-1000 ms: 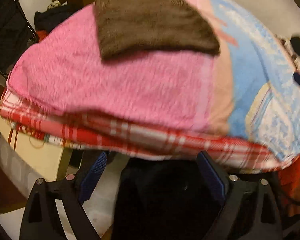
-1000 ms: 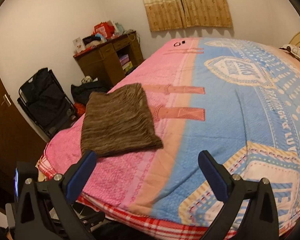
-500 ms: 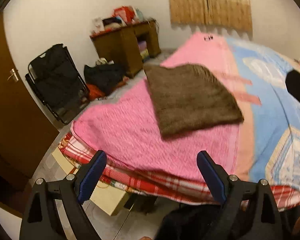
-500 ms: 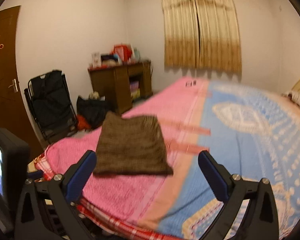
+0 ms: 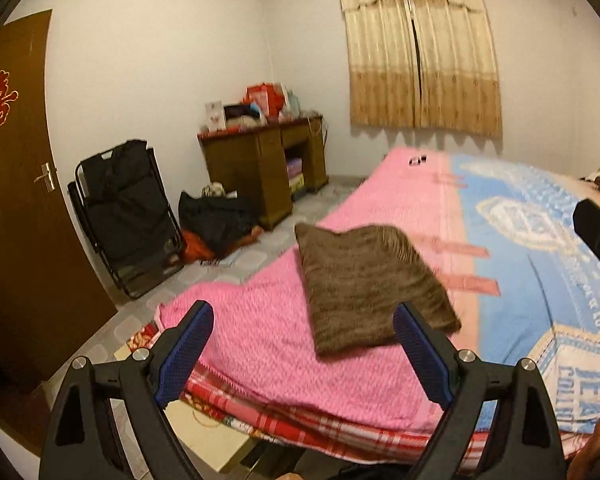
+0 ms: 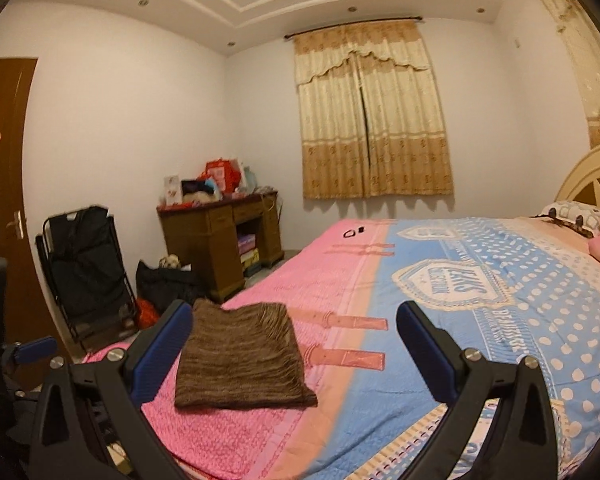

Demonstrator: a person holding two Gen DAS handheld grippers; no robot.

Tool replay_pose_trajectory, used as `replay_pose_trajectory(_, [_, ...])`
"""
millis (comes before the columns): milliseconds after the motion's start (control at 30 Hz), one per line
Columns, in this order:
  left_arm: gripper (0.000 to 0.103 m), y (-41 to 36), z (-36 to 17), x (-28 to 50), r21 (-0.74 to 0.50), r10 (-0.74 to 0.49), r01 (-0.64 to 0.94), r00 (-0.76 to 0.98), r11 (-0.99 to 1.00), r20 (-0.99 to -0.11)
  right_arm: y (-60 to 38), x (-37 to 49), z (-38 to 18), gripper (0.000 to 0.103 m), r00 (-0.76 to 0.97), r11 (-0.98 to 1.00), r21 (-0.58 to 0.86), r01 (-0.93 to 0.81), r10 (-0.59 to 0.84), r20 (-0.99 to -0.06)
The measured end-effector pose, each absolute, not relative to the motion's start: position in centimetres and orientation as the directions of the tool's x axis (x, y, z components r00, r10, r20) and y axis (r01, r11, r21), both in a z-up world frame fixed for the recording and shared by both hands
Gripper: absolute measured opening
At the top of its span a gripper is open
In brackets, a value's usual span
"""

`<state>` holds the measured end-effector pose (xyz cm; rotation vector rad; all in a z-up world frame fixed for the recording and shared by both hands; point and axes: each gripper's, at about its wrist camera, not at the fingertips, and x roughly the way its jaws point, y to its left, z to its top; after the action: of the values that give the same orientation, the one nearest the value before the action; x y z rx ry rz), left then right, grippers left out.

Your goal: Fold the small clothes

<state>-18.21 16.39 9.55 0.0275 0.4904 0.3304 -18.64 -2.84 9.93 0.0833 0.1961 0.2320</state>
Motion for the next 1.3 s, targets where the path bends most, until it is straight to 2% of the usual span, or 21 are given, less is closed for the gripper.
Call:
replay_pose_trajectory(300, [0.092,15.3,10.2,-19.4,0.115,0.324,-0.303,0.874,0.946,-0.361,-3.5,-19.3,10.3,0.103,0.961,0.968,0.113,-0.223,0.238,-0.139])
replay_pose_trajectory(567, [0.092,15.1,10.0,-18.7,0.095,0.285,-0.27,0.87,0.958,-0.403,-3.9,-19.2,10.0,0.103,0.958,0.967,0.124,-0.222,0.24,-0.16])
replay_pose_trajectory(1300, [0.092,15.6,9.9,-18.2,0.082,0.277,-0.268,0.861,0.96,-0.426,-4.4,-18.5,9.3,0.103,0.947,0.964,0.142,-0.225,0.25,-0.2])
